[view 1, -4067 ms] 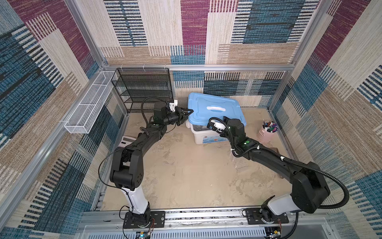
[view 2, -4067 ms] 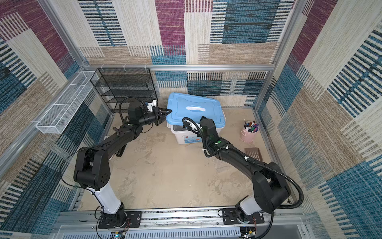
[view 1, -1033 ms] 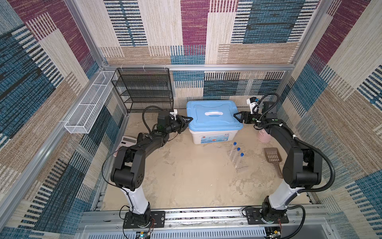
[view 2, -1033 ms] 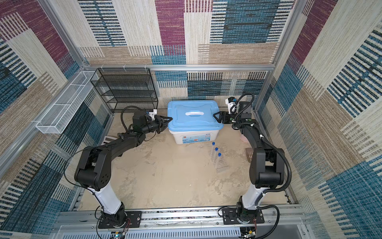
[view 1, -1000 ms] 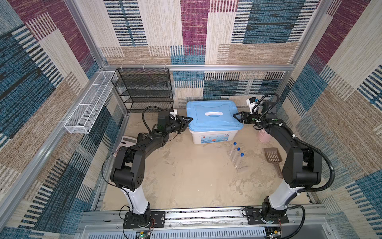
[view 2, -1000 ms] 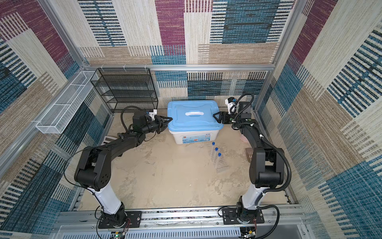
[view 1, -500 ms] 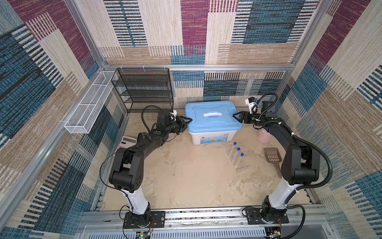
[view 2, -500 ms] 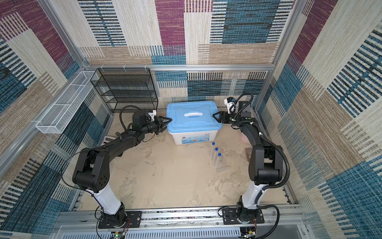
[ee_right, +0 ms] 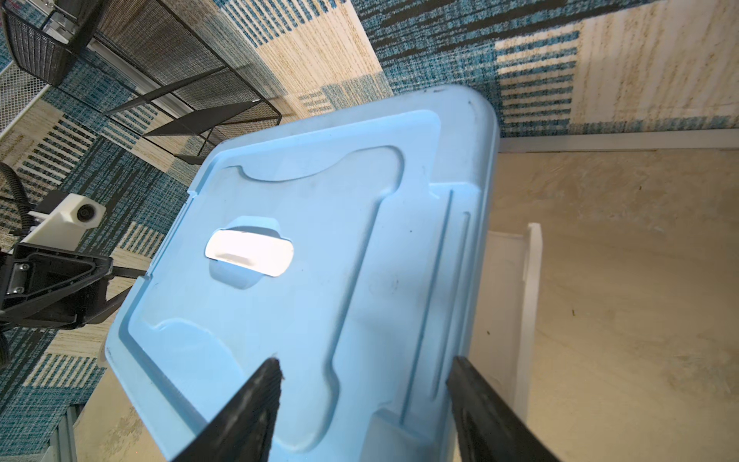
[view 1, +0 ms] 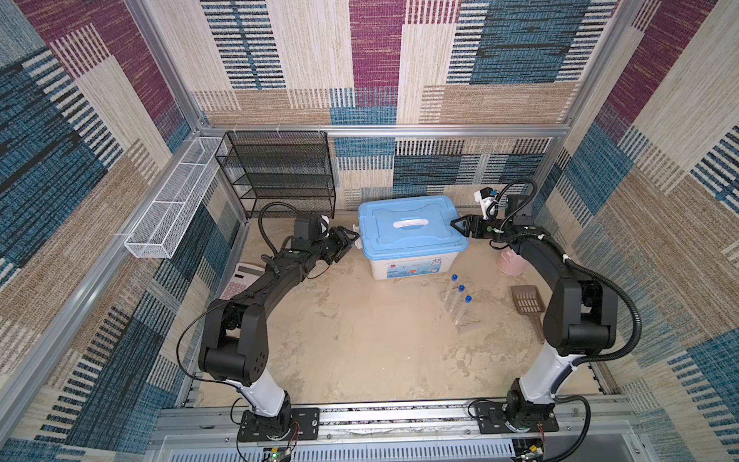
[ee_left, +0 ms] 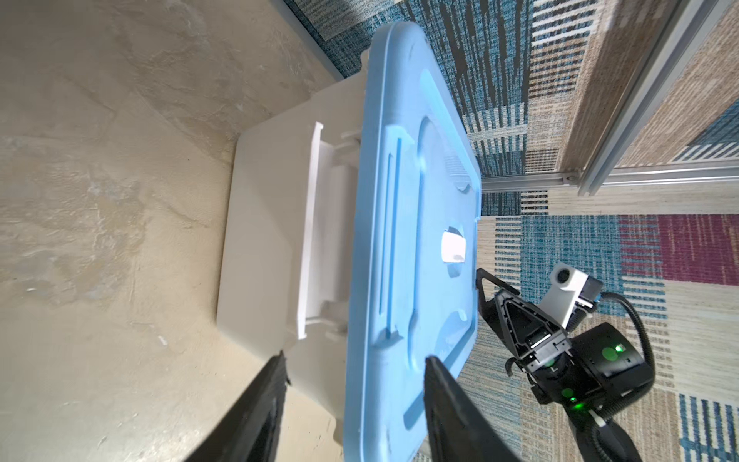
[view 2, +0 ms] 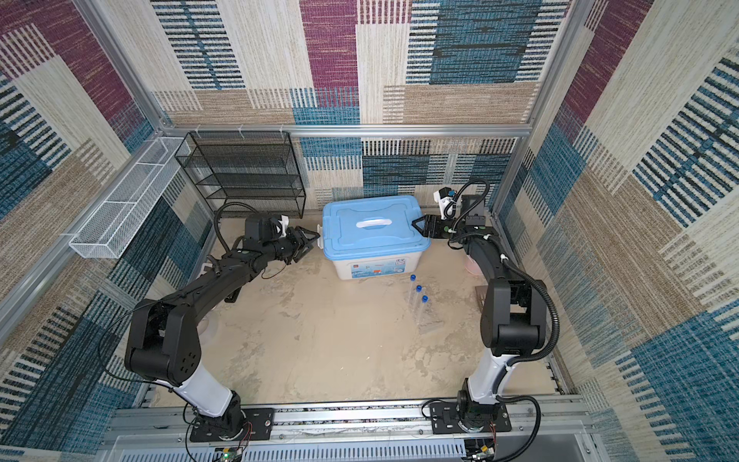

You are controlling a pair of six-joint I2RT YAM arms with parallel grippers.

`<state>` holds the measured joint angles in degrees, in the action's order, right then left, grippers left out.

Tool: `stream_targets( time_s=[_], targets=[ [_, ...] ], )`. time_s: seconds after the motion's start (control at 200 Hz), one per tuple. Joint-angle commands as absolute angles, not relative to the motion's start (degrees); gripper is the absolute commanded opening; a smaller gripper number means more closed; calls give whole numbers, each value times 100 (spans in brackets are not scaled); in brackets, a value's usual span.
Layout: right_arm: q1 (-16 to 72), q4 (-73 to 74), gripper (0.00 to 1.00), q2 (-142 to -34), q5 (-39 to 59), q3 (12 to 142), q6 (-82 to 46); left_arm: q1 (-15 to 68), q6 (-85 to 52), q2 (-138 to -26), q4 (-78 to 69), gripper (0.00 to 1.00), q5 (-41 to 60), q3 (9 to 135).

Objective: Organize the chemistry lab equipment

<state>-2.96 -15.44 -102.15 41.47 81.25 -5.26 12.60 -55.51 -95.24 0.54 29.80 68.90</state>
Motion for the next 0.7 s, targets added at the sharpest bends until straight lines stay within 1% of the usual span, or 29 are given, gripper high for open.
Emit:
stream_targets(
  time_s=[0.0,0.045,0.11,0.17,0.22,0.366,0.526,0.696],
  targets=[
    [-266,-1684,69,-10230,4333,8161,-527,1179,-5151,-9501,306,63,2849,6961],
    [-249,-1678,69,-10228,4344,8157,-527,1139,-5069,-9537,315,65,2892,7001],
    [-205,-1681,68,-10238,4364,8156,-516,1087,-4970,-9628,277,72,3054,7077],
    [-144,-1700,68,-10261,4381,8165,-503,1042,-4899,-9755,135,74,3268,7169],
    [-91,-1725,68,-10282,4364,8199,-485,1005,-4796,-9882,184,75,3592,7322],
    [19,-1758,67,-10309,4290,8244,-475,951,-4299,-10236,731,76,3695,7831],
    [162,-1774,66,-10301,4280,8248,-460,776,-4401,-10538,526,76,3949,7950],
    [437,-1859,66,-10383,4258,8377,-418,712,-4118,-10672,975,76,3836,8230]
  ],
)
